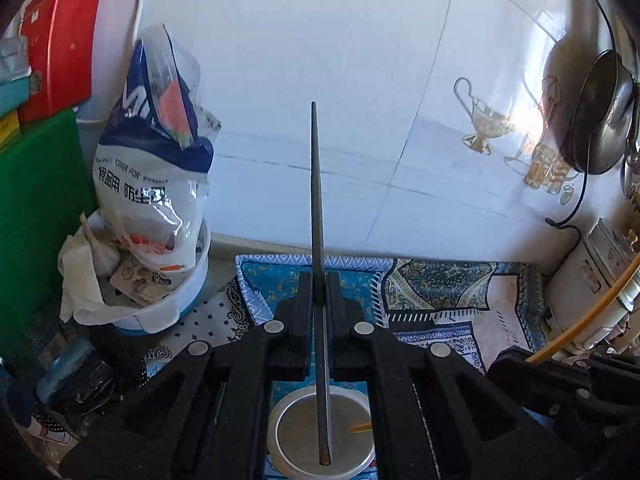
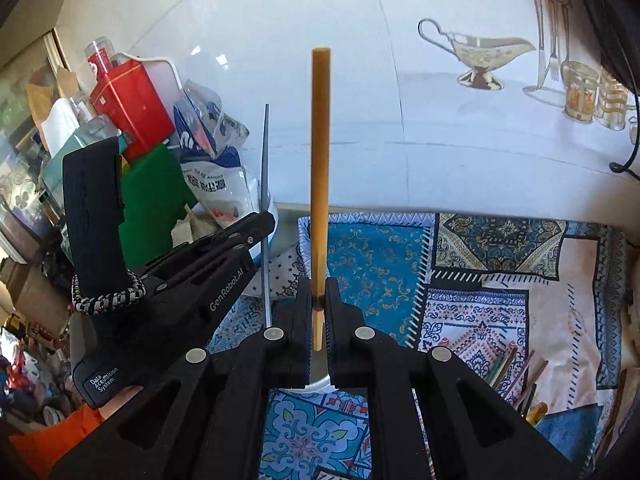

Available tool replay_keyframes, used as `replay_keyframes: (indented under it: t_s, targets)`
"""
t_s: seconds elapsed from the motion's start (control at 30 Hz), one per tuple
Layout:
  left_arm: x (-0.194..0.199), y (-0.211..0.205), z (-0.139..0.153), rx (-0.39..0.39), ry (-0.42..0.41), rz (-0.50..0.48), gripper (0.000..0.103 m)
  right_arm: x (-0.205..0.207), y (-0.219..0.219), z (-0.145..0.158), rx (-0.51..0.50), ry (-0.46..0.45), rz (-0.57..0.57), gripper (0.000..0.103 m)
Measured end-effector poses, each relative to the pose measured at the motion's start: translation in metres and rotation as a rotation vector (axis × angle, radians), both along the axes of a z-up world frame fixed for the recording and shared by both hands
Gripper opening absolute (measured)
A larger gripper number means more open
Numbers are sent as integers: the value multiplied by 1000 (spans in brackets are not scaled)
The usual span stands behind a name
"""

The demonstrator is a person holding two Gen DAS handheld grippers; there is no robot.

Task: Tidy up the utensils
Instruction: 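Lower both chopsticks into the white cup and open both tools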

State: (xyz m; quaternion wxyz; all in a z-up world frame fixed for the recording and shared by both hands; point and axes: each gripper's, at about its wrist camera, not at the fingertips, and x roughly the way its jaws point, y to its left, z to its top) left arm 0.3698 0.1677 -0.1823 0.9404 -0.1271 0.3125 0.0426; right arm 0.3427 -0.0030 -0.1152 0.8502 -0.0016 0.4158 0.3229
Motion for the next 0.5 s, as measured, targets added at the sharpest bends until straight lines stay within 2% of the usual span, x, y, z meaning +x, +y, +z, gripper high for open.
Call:
replay_keyframes:
  t_s: [0.23, 0.5]
  targets:
    - [8, 8, -34, -17, 38, -8, 4, 6, 13, -38, -57, 87, -2, 6]
    - [4, 9, -50, -40, 103, -40, 4, 11, 19, -56, -88, 138, 3, 7]
